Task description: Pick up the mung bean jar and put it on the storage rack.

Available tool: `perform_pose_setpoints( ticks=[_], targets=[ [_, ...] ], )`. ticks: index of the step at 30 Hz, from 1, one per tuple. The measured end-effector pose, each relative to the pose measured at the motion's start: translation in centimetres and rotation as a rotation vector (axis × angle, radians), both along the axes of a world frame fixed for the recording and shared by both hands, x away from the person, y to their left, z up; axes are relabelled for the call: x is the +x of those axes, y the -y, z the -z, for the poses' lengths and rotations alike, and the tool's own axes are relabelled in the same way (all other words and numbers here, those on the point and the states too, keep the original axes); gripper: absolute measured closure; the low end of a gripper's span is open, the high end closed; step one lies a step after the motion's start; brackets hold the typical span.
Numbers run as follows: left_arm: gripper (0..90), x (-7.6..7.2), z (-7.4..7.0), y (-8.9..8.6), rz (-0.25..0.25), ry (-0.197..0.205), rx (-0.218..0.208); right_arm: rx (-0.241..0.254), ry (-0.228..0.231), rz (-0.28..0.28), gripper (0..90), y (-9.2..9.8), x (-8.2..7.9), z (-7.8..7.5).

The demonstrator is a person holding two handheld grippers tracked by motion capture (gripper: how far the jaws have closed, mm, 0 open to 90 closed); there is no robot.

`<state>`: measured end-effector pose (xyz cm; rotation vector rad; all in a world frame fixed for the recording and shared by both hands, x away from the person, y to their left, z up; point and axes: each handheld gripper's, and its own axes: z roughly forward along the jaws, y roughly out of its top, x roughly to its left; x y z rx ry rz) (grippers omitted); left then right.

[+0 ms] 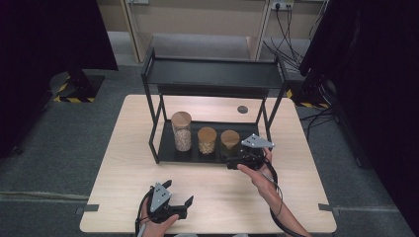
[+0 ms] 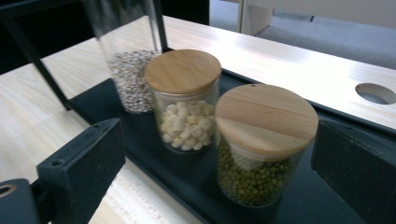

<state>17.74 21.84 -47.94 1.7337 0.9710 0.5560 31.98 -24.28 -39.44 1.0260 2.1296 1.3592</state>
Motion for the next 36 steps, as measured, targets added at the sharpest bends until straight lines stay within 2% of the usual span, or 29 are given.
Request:
perform_pose_setpoints(
  ticks=[8,23,29,36],
  targets=[
    [4.7,0.0,0.0,0.0,-0.002,0.0,0.0,0.016,0.028,-0.041,3.3,1.3,-1.7,-0.4],
    [4.7,0.0,0.0,0.0,-0.007,-0.001,0.0,0.052,0.042,-0.078,3.2,3.2,-3.9,-0.4],
    [4.7,0.0,0.0,0.0,-0.008,-0.001,0.001,0.049,0.056,-0.083,3.2,3.9,-5.1,-0.1],
    [4.7,0.0,0.1,0.1,-0.01,-0.003,0.002,0.086,0.055,-0.09,3.1,4.9,-6.3,0.7]
  ],
)
